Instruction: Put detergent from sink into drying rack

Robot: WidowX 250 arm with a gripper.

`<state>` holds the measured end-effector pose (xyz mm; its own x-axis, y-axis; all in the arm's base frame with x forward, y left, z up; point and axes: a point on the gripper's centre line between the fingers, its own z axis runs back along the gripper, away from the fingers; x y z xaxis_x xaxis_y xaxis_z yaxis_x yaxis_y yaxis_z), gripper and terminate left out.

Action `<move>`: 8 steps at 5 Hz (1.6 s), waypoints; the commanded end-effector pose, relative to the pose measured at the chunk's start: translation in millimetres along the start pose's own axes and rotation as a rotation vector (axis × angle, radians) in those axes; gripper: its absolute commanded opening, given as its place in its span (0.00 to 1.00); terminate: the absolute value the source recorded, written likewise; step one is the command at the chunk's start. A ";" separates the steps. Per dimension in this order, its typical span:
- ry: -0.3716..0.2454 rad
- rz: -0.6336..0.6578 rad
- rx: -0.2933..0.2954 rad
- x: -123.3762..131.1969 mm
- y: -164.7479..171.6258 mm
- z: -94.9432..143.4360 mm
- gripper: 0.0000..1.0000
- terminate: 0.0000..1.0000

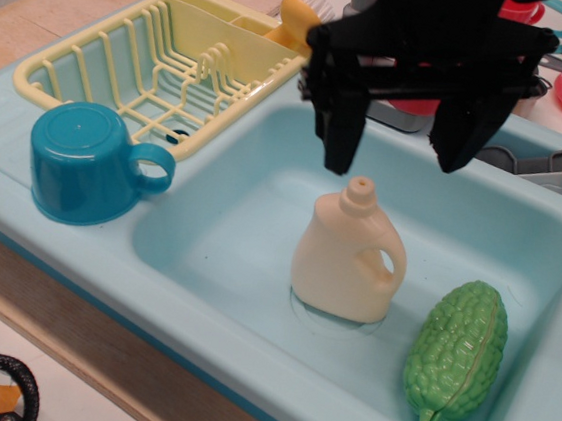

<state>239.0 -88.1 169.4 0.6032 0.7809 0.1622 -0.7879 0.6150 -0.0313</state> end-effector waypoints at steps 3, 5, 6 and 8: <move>0.064 0.378 -0.017 -0.6 0.1 -35.2 1.00 0.00; 0.118 0.453 -0.005 -14.5 11.3 -72.6 0.00 0.00; 0.095 0.428 0.025 -7.8 12.0 -60.3 0.00 0.00; -0.069 0.348 0.059 60.3 38.7 3.0 0.00 0.00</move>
<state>250.4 1.2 185.1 0.3323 0.9144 0.2314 -0.9402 0.3407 0.0038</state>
